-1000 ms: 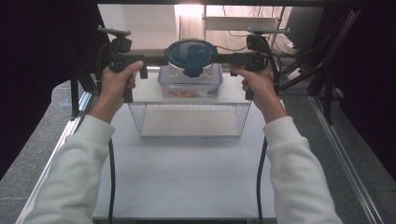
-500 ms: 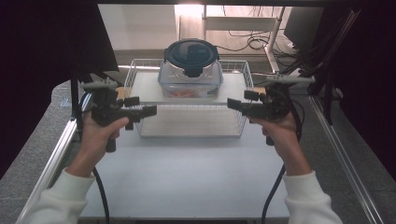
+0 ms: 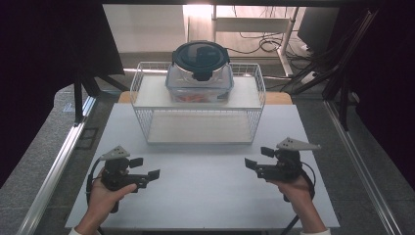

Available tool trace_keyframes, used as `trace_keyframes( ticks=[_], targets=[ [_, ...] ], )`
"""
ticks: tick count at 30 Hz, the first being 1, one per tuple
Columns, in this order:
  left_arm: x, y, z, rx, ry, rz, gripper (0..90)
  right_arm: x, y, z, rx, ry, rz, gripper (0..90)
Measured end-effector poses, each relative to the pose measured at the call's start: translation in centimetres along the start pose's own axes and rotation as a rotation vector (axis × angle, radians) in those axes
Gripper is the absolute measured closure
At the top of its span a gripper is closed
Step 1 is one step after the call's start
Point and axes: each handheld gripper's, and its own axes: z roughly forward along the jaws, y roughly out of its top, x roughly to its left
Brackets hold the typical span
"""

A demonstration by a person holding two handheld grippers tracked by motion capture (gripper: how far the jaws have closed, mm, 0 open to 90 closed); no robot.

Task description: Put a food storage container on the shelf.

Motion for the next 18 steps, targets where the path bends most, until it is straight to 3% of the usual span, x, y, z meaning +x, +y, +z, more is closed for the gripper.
trace_keyframes(
  ticks=[4,7,9,18],
  targets=[
    [0.0,-0.6,0.6,-0.001,0.029,-0.008,14.4,-0.9,-2.8,0.7,0.027,-0.003,0.040,20.3],
    [0.0,-0.8,1.1,-0.004,0.034,-0.016,14.5,-1.5,-3.7,0.8,0.051,-0.025,0.028,22.2],
    [-0.1,-0.8,1.3,0.002,0.041,-0.008,14.6,-1.5,-3.7,0.7,0.056,-0.052,0.004,22.1],
    [0.3,-1.0,1.6,0.025,0.026,-0.019,15.1,-1.9,-3.3,-0.1,0.003,-0.036,0.014,17.5]
  ],
)
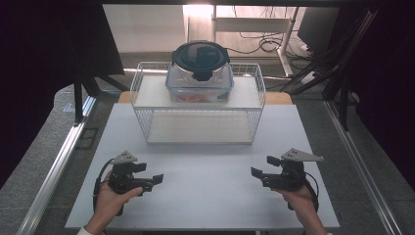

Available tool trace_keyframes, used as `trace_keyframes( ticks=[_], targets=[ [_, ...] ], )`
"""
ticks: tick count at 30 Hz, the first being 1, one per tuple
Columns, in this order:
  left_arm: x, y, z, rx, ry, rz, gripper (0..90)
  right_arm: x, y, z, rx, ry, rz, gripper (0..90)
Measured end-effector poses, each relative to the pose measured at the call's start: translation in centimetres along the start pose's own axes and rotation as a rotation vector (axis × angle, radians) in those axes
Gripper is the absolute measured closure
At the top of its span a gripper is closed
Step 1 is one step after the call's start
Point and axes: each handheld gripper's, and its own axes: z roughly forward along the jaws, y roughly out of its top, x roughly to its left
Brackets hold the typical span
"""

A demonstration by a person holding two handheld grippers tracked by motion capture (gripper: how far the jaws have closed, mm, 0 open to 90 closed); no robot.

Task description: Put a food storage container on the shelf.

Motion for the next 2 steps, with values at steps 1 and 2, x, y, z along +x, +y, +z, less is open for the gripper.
trace_keyframes(
  ticks=[1,2],
  targets=[
    [0.05,-0.10,-0.12,-0.001,0.004,-0.001,15.0,-0.11,0.06,0.06,-0.005,0.003,0.006,16.9],
    [0.15,-0.22,-0.18,-0.001,0.009,-0.004,15.0,-0.30,0.21,0.18,-0.002,0.013,0.015,16.0]
  ],
)
